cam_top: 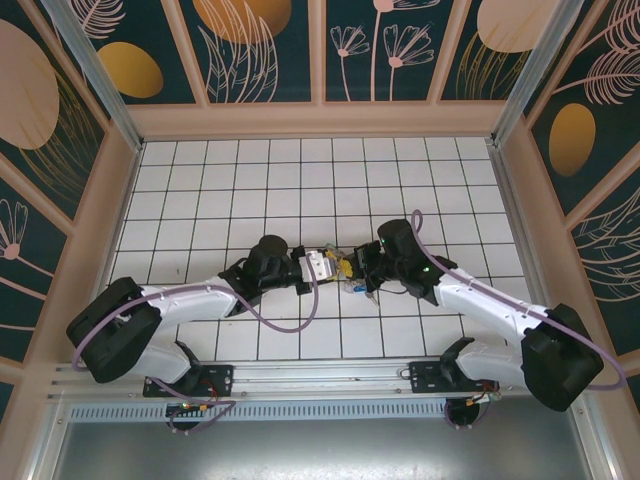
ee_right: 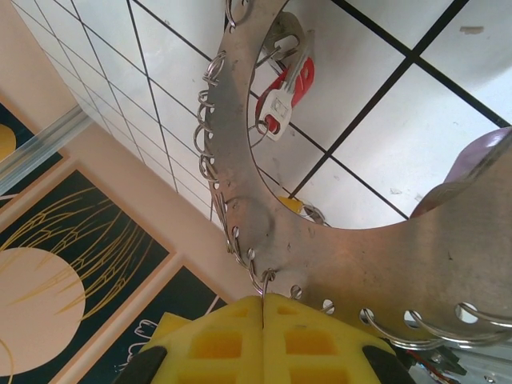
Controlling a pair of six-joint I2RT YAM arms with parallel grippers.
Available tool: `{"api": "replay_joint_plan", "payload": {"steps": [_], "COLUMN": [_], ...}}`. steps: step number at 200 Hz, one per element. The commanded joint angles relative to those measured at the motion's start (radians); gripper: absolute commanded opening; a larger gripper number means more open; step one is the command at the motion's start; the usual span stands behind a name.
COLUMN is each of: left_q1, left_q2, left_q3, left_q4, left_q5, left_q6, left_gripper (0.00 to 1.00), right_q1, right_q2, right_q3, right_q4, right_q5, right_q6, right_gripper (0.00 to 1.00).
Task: Put the keys on the keyring
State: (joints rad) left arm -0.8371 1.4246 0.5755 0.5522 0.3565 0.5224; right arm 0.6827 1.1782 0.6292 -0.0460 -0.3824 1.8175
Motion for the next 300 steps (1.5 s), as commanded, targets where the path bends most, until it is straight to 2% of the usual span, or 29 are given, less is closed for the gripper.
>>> {"api": "replay_joint_plan", "payload": {"steps": [1, 69, 105, 156, 195, 207, 221, 238, 247, 256, 267, 282, 300], "left_q1": [-0.002, -0.001, -0.001, -0.001, -0.001, 0.000, -0.001, -0.001, 0.000, -0.001, -0.001, -0.002, 0.000], "left_q2": [0.017, 0.023, 0.064, 0.099, 0.102, 0.096, 0.085, 0.065, 0.053, 0.039, 0.018, -0.014, -0.050], "left_q3": [0.027, 0.034, 0.055, 0.067, 0.070, 0.069, 0.064, 0.048, 0.038, 0.033, 0.035, 0.034, 0.035], "left_q4": [-0.023, -0.063, -0.033, 0.029, 0.015, 0.010, 0.005, 0.023, 0.043, 0.052, 0.038, 0.027, 0.018], "left_q5": [-0.016, -0.038, -0.085, -0.119, -0.149, -0.171, -0.188, -0.190, -0.186, -0.185, -0.182, -0.162, -0.139], "left_q6": [-0.008, -0.020, -0.047, -0.075, -0.064, -0.059, -0.057, -0.054, -0.055, -0.053, -0.052, -0.036, -0.019], "left_gripper": [0.30, 0.31, 0.28, 0.20, 0.00, 0.00, 0.00, 0.00, 0.00, 0.00, 0.00, 0.00, 0.00], "right_q1": [0.007, 0.006, 0.008, 0.008, 0.005, -0.002, -0.005, -0.036, -0.072, -0.124, -0.185, -0.247, -0.264], "right_q2": [0.014, 0.019, 0.005, 0.010, -0.004, -0.022, -0.071, -0.131, -0.159, -0.178, -0.186, -0.188, -0.187], "right_q3": [0.030, 0.035, 0.032, 0.027, 0.014, 0.004, -0.003, -0.016, -0.035, -0.048, -0.041, -0.013, 0.068], "right_q4": [0.050, 0.088, 0.089, 0.101, 0.087, 0.047, -0.014, -0.073, -0.050, -0.036, -0.089, -0.131, -0.168], "right_q5": [0.006, 0.021, 0.030, 0.011, 0.007, -0.003, 0.042, 0.052, 0.019, -0.039, -0.087, -0.119, -0.106], "right_q6": [0.020, 0.042, 0.047, 0.051, 0.048, 0.023, -0.062, -0.168, -0.230, -0.304, -0.390, -0.595, -0.973], "right_gripper": [0.00, 0.00, 0.00, 0.00, 0.00, 0.00, 0.01, 0.23, 0.39, 0.46, 0.49, 0.48, 0.46]}}
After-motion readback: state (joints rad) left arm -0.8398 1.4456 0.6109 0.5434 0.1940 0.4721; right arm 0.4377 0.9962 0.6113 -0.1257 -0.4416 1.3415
